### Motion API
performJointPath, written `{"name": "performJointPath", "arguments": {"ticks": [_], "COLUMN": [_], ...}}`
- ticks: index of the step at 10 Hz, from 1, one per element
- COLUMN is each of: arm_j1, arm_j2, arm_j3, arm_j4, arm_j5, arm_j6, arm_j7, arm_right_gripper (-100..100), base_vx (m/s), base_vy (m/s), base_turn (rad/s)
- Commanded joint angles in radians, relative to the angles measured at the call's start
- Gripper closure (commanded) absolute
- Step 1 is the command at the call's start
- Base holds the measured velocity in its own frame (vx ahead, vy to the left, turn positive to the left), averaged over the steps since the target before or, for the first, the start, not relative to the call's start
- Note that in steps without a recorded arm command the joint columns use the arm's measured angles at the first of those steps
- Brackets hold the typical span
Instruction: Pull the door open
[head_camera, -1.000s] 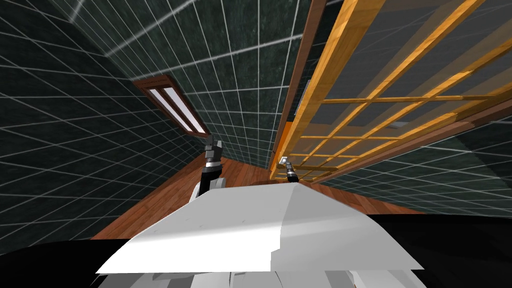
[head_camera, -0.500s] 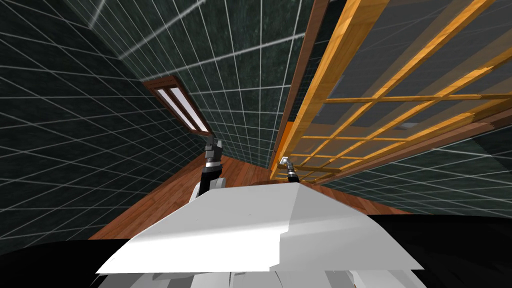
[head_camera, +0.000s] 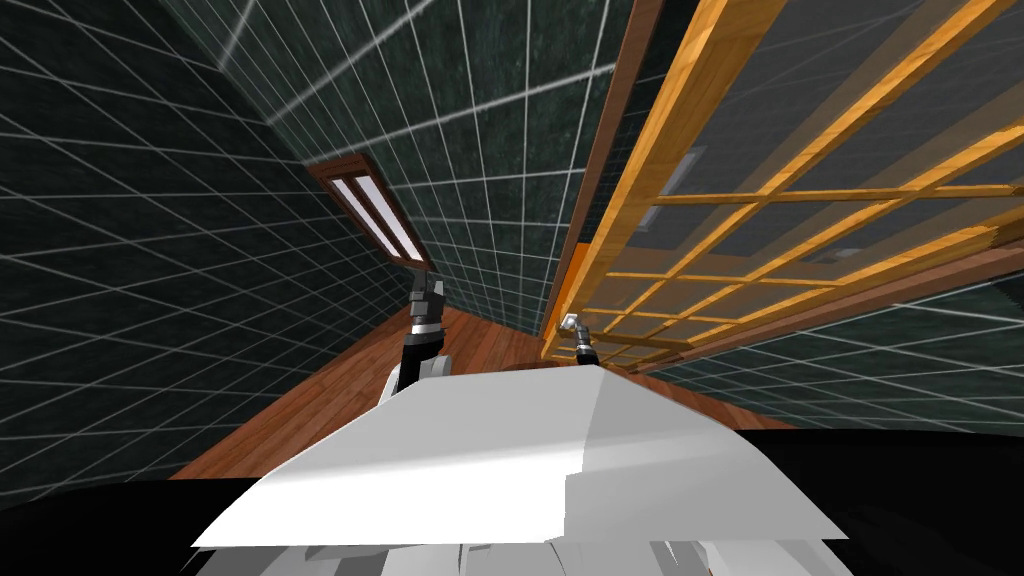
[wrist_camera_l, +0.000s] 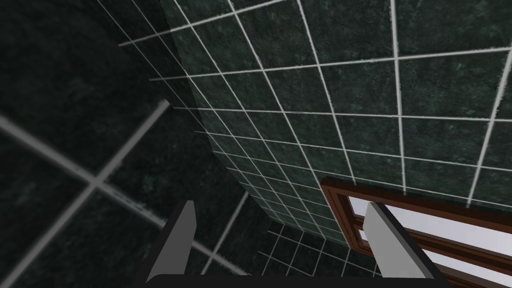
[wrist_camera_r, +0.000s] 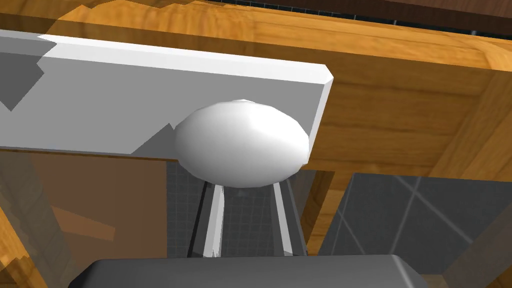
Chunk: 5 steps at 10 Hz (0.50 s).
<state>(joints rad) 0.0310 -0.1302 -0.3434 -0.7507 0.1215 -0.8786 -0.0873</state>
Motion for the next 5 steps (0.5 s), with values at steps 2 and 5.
{"name": "performJointPath", "arguments": {"ticks": [2,5], "arm_j1": [0.003,0.007], "arm_j2": [0.005,-0.002], "arm_j3": [0.022,0.033], "arm_j4": [-0.020,-0.019], "arm_j5": [-0.027,-0.069], "arm_j6": [-0.001,0.000], "arm_j7": [-0.071,-0.152], "arm_right_gripper": [100,100], "base_vx": [-0.035,-0.044], "base_vy": [-0.011,-0.020], "base_turn": [0.061,0.092]}}
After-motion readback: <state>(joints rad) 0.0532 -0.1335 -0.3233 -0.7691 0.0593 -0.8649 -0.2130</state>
